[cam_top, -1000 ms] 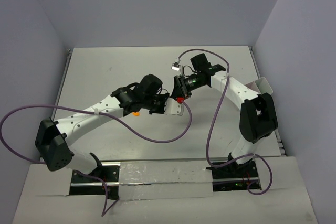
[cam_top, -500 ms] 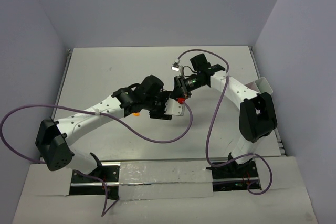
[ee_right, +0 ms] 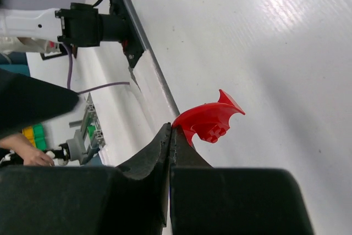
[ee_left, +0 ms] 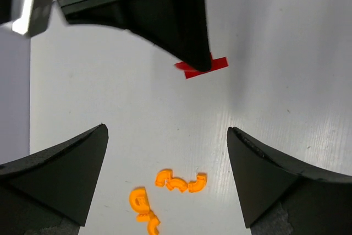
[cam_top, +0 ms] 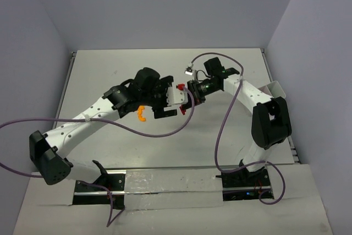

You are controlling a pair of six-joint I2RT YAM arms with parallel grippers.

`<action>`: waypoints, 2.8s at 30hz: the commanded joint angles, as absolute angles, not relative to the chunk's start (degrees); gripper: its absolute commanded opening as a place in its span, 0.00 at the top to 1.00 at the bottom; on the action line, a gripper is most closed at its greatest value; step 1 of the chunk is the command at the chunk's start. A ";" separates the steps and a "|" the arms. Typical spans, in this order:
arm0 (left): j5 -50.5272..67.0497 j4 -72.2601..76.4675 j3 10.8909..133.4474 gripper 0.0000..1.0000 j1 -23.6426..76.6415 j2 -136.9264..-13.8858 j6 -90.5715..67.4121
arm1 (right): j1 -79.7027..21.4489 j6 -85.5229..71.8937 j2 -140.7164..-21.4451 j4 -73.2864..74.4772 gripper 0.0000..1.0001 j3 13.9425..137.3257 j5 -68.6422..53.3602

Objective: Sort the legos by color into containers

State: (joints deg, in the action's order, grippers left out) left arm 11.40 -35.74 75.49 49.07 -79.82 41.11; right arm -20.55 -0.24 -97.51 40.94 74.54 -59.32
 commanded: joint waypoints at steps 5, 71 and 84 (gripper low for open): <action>11.08 -31.91 75.50 0.01 37.46 -76.90 16.98 | -11.70 2.73 -91.50 43.54 1.00 74.72 -60.73; 22.68 -27.16 77.69 0.01 30.94 -84.81 9.49 | 30.06 41.58 -114.35 82.27 0.63 108.46 -30.94; 16.73 -23.10 72.42 0.01 23.28 -82.32 2.11 | 24.08 38.25 -104.42 81.47 0.35 108.03 -33.62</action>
